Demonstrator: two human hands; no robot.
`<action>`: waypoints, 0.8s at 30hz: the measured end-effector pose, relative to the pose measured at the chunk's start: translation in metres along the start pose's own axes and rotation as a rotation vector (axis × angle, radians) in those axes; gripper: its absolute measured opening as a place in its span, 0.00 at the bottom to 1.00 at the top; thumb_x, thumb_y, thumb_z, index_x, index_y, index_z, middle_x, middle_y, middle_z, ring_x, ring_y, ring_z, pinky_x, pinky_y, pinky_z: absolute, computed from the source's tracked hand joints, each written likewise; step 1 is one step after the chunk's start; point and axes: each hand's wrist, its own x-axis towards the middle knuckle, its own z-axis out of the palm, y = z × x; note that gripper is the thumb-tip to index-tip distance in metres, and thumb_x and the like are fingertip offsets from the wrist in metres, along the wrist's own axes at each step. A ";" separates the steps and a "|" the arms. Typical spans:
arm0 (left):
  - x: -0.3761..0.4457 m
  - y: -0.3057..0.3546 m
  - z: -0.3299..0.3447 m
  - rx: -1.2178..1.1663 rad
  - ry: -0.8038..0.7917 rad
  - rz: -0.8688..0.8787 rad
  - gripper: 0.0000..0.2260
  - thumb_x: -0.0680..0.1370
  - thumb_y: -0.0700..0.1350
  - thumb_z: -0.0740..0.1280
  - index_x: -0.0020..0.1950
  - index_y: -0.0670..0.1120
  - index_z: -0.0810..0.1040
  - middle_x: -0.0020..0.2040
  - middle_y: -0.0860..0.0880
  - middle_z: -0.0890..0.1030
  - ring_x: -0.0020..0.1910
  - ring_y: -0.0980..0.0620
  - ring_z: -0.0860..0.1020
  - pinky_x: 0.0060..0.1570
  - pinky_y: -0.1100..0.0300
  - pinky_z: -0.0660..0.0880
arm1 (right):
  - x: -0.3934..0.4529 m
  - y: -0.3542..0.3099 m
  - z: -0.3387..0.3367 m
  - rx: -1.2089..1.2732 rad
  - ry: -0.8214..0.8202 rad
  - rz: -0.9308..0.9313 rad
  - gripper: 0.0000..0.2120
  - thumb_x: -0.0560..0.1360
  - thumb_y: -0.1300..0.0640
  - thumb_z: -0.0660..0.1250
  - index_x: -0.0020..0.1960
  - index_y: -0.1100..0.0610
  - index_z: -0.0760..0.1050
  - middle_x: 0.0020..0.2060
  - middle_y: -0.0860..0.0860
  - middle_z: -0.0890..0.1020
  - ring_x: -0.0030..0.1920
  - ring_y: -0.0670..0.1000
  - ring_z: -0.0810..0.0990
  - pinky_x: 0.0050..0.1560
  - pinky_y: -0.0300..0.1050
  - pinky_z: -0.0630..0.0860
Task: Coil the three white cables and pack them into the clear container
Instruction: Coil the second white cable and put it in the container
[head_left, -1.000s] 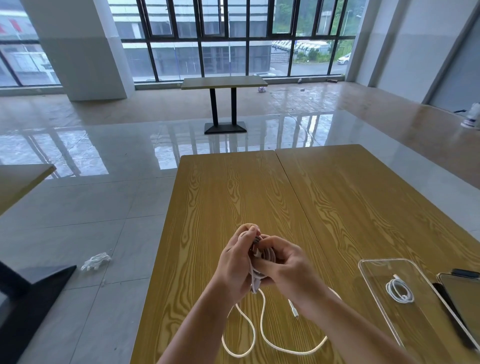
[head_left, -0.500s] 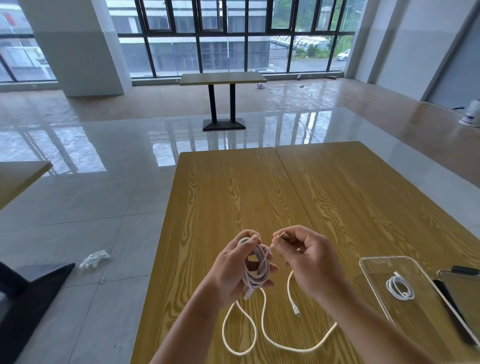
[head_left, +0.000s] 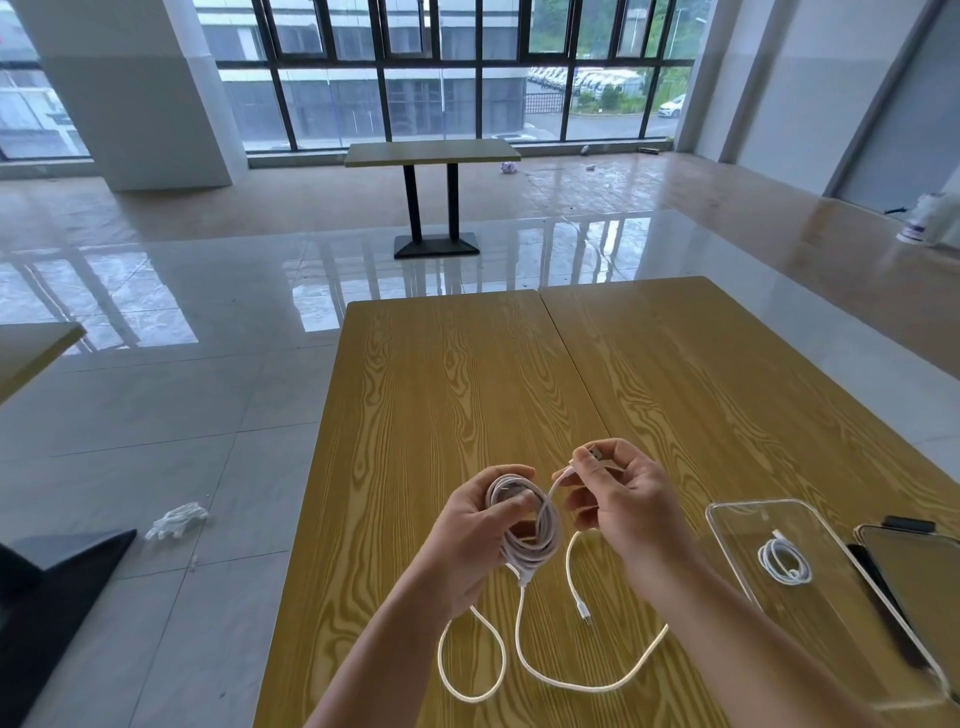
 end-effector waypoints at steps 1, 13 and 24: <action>0.000 -0.002 0.002 0.009 0.040 0.019 0.09 0.80 0.38 0.67 0.58 0.44 0.79 0.45 0.43 0.82 0.44 0.46 0.81 0.47 0.51 0.79 | 0.000 0.001 0.000 0.013 0.004 0.013 0.05 0.81 0.59 0.66 0.47 0.59 0.77 0.35 0.54 0.86 0.30 0.48 0.82 0.28 0.41 0.78; -0.001 -0.012 0.020 0.287 0.202 0.224 0.07 0.80 0.41 0.66 0.46 0.47 0.83 0.38 0.49 0.84 0.37 0.51 0.82 0.39 0.56 0.80 | -0.008 0.002 -0.003 0.131 -0.010 0.084 0.05 0.82 0.57 0.63 0.50 0.58 0.73 0.33 0.57 0.84 0.26 0.50 0.80 0.27 0.44 0.78; -0.002 -0.006 0.017 0.298 0.092 0.231 0.04 0.78 0.41 0.70 0.51 0.48 0.82 0.39 0.47 0.84 0.33 0.51 0.79 0.35 0.59 0.77 | -0.006 -0.002 -0.014 0.546 -0.014 0.288 0.12 0.78 0.69 0.66 0.59 0.58 0.72 0.35 0.58 0.82 0.32 0.52 0.82 0.31 0.42 0.82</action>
